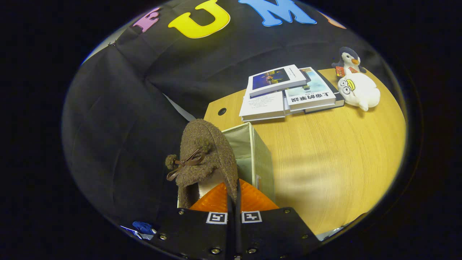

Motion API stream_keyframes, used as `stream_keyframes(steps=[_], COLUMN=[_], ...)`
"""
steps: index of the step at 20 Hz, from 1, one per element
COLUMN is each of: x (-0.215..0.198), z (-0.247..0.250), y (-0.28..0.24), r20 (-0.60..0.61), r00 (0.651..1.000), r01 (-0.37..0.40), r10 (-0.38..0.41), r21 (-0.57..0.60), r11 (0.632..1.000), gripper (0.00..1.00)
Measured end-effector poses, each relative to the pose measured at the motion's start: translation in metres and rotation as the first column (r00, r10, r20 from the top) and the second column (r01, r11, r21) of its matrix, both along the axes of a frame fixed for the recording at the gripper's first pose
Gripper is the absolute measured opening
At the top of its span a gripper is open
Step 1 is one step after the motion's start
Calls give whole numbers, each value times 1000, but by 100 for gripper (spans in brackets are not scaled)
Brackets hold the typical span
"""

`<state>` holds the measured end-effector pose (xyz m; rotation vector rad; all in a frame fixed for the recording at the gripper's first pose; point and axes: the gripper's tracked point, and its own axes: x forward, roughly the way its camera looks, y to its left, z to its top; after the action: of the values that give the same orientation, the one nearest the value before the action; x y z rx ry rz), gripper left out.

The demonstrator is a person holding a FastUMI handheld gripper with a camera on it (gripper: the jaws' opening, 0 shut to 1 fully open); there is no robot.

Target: Open the storage box then place both shoes into the box .Put the left shoe in first, then the right shoe, with the right side of both shoes facing outward in a uniform manner.

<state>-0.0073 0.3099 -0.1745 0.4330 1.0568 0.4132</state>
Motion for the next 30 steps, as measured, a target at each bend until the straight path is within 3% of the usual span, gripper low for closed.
stream_keyframes(steps=[3, 4, 5, 6, 8, 15, 23, 30], x=[-7, -8, -2, 1, 5, 13, 8, -14], z=[-9, -2, 2, 6, 19, 79, 152, 189], y=[14, 16, 19, 14, 0, -48, -163, -274], r20=[-6, 9, 40, 70, 142, 356, 572, 713], r00=[1000, 1000, 999, 997, 990, 934, 817, 687], r01=[-5, 0, 12, 17, 12, 48, 161, 345], r10=[4, 0, -13, -17, -3, -23, -77, -142], r21=[-5, 11, 23, 3, -64, -62, -98, -147], r11=[1000, 1000, 1000, 1000, 998, 997, 982, 927], gripper=[2, 13, 41, 57, 99, 97, 97, 97])
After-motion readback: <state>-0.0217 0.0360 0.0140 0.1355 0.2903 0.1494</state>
